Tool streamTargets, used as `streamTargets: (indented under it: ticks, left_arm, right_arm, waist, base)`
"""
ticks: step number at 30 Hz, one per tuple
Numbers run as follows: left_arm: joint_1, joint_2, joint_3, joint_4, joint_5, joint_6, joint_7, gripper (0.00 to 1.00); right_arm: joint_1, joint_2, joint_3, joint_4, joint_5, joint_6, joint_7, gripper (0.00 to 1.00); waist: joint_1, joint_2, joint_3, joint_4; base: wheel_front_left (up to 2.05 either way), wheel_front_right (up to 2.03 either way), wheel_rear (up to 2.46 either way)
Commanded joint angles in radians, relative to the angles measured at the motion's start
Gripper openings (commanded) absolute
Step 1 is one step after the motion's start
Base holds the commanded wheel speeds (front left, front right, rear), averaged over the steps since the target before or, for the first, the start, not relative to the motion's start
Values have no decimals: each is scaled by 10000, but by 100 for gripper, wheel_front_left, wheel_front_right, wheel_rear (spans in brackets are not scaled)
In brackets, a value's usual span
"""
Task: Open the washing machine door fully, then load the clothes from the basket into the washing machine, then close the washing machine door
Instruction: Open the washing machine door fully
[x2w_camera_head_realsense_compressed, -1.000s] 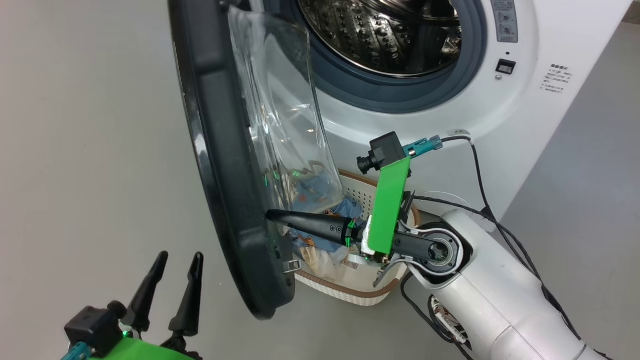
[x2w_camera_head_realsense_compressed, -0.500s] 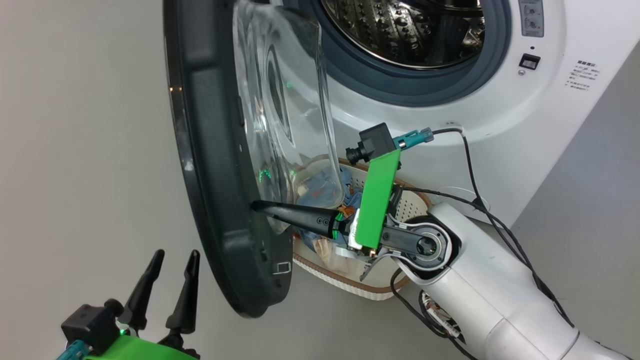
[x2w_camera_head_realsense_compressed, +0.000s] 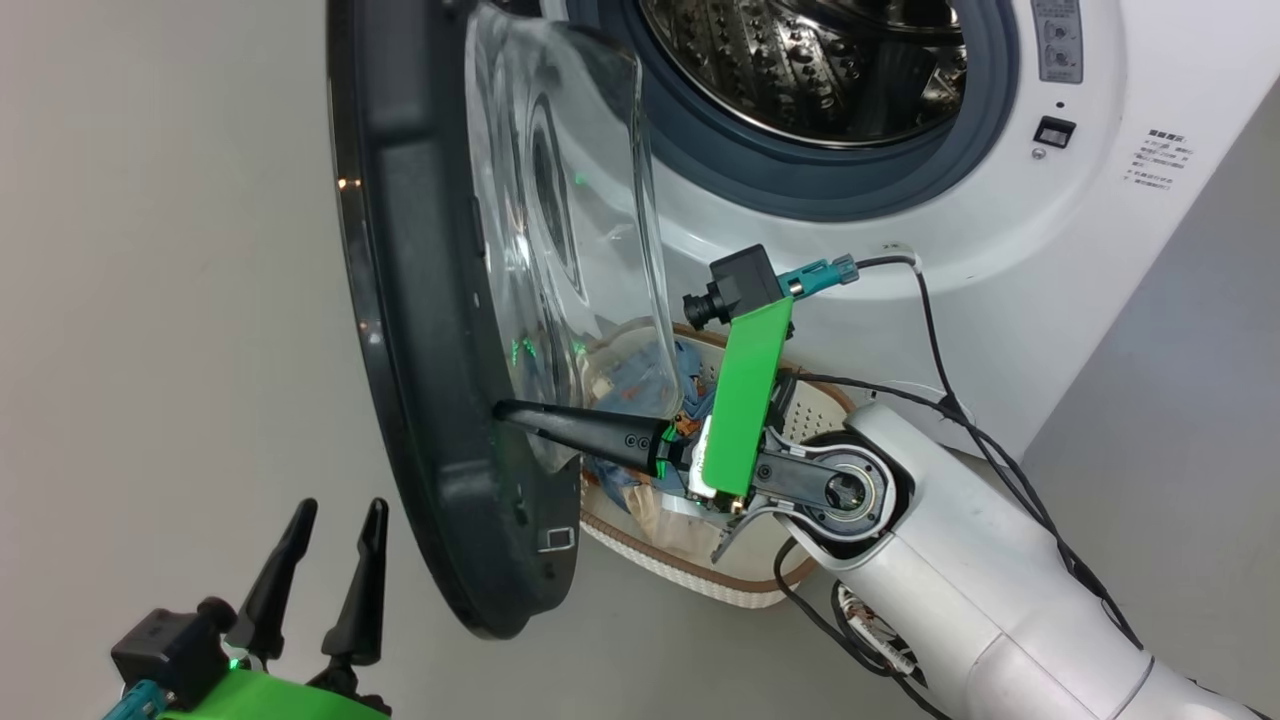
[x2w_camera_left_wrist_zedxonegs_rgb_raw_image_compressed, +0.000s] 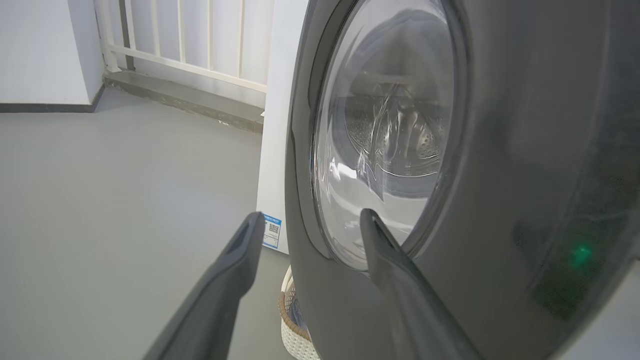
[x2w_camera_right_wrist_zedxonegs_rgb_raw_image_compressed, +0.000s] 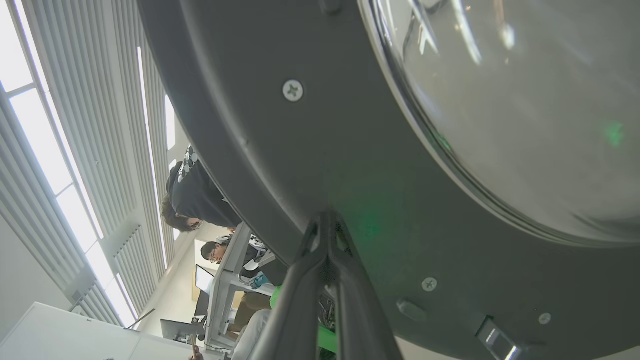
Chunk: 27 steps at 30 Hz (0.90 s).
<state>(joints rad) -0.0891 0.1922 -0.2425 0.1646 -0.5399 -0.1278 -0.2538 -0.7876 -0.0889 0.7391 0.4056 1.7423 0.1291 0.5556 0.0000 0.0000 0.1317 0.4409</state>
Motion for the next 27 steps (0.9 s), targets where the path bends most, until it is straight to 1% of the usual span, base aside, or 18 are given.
streamTargets:
  ticks: [1,6,7,8,9,10,11,12,13,19,27]
  left_arm:
    - [-313,252,409,-160,39,-29,-80,100]
    - [-284,264,388,-154,30,-29,-80,100]
    - [-277,268,396,-155,28,-29,-80,100]
    - [-270,271,402,-153,26,-29,-80,100]
    - [-255,279,417,-146,24,-29,-80,100]
    - [-247,282,420,-143,19,-29,-80,100]
    - [-245,282,407,-137,-3,-29,-80,100]
    - [-247,294,383,-128,-19,-29,-80,100]
    - [-245,313,373,-116,-27,-29,-80,100]
    - [-220,384,421,-55,-35,-29,-80,100]
    - [-45,412,566,-15,8,-29,-80,100]
  right_arm:
    - [-100,386,54,-217,-55,16,-33,0]
    - [44,386,-124,-124,-309,16,-112,0]
    - [75,386,-163,-114,-372,16,-128,2]
    - [104,386,-200,-108,-470,16,-147,15]
    - [148,386,-250,-93,-561,16,-185,35]
    - [197,386,-299,-91,-621,16,-187,45]
    - [249,385,-356,-80,-700,16,-186,62]
    - [306,377,-433,-63,-783,16,-222,97]
    - [365,365,-501,-40,-857,16,-253,100]
    - [755,138,-735,-41,-1246,16,-301,100]
    - [1531,-483,-816,28,-1721,16,-652,100]
  waist:
    - [0,0,-44,-49]
    - [0,0,-137,-181]
    - [0,0,-152,-212]
    - [0,0,-173,-242]
    - [0,0,-205,-287]
    - [0,0,-216,-315]
    - [0,0,-239,-339]
    - [0,0,-258,-365]
    - [0,0,-281,-404]
    - [0,0,-389,-611]
    - [0,0,-628,-866]
  base:
    - [0,0,0]
    - [0,0,0]
    - [0,0,0]
    - [0,0,0]
    - [0,0,0]
    - [0,0,0]
    - [0,0,0]
    - [0,0,0]
    - [0,0,0]
    - [0,0,0]
    - [0,0,0]
